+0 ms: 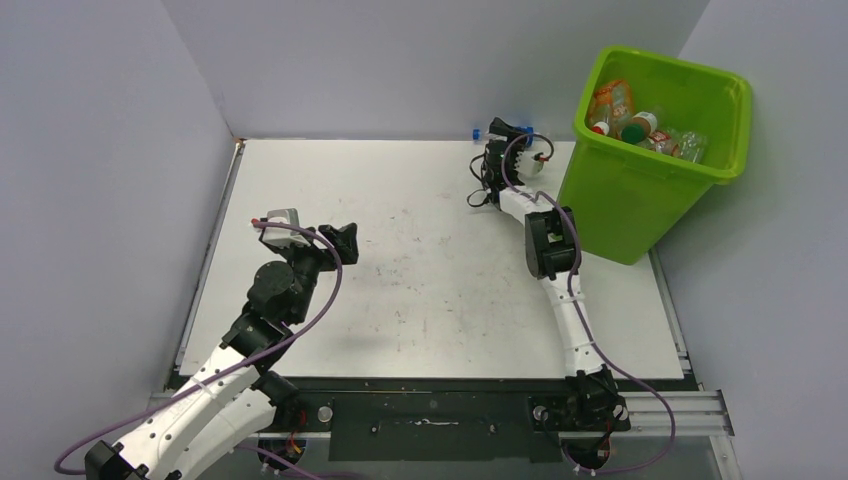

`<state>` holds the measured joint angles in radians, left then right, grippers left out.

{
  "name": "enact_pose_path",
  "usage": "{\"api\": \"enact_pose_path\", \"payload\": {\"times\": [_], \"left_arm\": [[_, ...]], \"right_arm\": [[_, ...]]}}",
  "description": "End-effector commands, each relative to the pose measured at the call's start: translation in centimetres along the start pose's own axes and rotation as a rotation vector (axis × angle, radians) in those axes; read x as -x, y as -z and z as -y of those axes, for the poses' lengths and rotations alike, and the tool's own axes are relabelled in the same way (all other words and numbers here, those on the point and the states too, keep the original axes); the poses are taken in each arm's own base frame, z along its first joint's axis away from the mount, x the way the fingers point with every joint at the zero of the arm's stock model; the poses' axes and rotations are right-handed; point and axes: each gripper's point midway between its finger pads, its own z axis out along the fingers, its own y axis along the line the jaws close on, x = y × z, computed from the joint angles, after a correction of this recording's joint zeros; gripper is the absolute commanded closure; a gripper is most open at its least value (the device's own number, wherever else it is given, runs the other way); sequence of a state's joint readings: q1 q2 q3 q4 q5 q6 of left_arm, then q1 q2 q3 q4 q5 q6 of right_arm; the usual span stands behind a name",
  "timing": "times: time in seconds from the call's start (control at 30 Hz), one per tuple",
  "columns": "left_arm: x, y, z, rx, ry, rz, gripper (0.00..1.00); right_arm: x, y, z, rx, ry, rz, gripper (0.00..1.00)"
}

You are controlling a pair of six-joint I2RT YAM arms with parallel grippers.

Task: Put the plastic bottles in the bin
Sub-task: Pick up the plastic bottle at the center of the board.

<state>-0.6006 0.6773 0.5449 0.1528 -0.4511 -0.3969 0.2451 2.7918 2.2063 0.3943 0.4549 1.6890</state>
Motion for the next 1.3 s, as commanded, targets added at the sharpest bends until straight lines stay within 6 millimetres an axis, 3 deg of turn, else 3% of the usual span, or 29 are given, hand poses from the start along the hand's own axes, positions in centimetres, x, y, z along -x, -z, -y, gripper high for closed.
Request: {"api": "enact_pose_path", "payload": {"times": [0.0, 0.07, 0.23, 0.37, 0.6, 0.67, 0.77, 0.97, 1.1, 1.27], "left_arm": [[1.1, 0.0, 0.1, 0.003, -0.006, 0.037, 0.04], [1.1, -0.1, 0.1, 0.003, -0.008, 0.034, 0.04], [0.9, -0.1, 0.1, 0.003, -0.01, 0.028, 0.04], [1.0, -0.1, 0.4, -0.01, -0.004, 0.028, 0.04], [1.5, 0.3, 0.5, -0.018, 0.007, 0.044, 0.04], [1.7, 0.4, 0.6, -0.023, 0.009, 0.047, 0.04], [1.9, 0.5, 0.7, -0.031, 0.017, 0.053, 0.04], [2.6, 0.9, 1.0, -0.048, 0.035, 0.073, 0.04], [3.5, 1.3, 1.0, -0.052, 0.046, 0.099, 0.04], [4.7, 2.0, 0.7, -0.044, 0.056, 0.141, 0.04]], "right_arm": [[1.6, -0.9, 11.1, -0.217, 0.175, -0.002, 0.05], [1.6, -1.0, 11.3, -0.214, 0.176, -0.013, 0.1], [1.9, -1.1, 11.2, -0.194, 0.178, -0.03, 0.36], [2.2, -0.8, 10.0, -0.162, 0.177, -0.037, 0.56], [2.1, 0.2, 8.0, -0.119, 0.17, -0.057, 0.8], [1.9, 0.9, 7.7, -0.107, 0.169, -0.068, 0.92], [0.6, 2.2, 6.4, -0.071, 0.174, -0.097, 0.95], [-4.1, 7.2, 3.5, 0.024, 0.18, -0.225, 0.95], [-7.4, 12.9, 1.8, 0.091, 0.182, -0.341, 0.95], [-9.4, 21.7, 1.6, 0.154, 0.233, -0.491, 0.95]]}}
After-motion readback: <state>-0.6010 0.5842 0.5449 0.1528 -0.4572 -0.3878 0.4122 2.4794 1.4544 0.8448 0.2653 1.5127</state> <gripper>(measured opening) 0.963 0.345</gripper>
